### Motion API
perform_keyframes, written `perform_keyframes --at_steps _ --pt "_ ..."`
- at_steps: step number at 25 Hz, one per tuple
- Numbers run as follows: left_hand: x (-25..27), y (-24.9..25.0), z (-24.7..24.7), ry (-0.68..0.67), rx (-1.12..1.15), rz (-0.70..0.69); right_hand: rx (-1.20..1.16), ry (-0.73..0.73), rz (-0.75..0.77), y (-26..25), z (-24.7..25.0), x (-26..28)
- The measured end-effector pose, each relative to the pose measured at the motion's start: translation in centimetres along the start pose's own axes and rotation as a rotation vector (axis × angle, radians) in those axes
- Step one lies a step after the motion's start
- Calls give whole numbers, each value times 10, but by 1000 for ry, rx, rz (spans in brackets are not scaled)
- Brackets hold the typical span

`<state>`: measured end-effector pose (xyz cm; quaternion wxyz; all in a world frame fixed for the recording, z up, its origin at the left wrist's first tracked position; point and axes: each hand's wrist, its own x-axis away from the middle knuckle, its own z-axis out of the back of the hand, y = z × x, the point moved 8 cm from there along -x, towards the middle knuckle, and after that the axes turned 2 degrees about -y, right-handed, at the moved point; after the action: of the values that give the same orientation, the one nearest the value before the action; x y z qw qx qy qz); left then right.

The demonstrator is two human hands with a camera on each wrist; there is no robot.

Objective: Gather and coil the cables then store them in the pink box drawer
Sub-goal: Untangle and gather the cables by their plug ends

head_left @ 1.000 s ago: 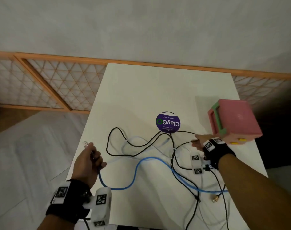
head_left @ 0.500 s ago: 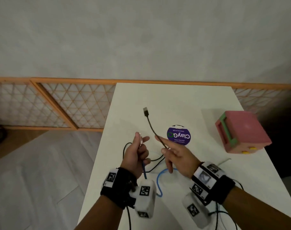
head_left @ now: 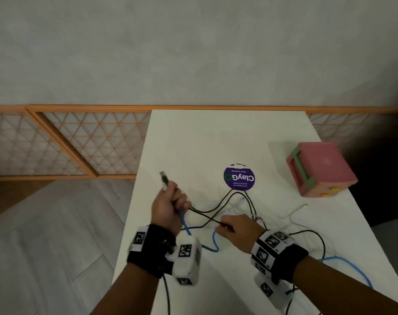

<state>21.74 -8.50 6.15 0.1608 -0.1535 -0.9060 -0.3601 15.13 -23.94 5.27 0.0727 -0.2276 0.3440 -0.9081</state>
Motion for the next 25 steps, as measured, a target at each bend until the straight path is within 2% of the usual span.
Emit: perform_keyframes --at_steps 2,6,8,10,13,15,20,25 --pt "-4 28 16 76 -56 -77 183 -6 -152 37 17 0" --pt "2 90 61 201 -208 -216 186 123 -422 109 92 13" --pt "7 95 66 200 -318 -265 111 182 -432 116 121 19" --pt "10 79 49 163 -440 -274 47 221 -341 97 130 16" --pt "7 48 17 102 -521 -232 68 226 -259 61 124 7" --pt "4 42 7 78 -461 -202 112 249 -292 65 119 8" --pt "8 56 31 162 -267 -149 98 114 -534 147 65 27" --pt "19 64 48 178 -185 -173 125 16 -657 200 17 32"
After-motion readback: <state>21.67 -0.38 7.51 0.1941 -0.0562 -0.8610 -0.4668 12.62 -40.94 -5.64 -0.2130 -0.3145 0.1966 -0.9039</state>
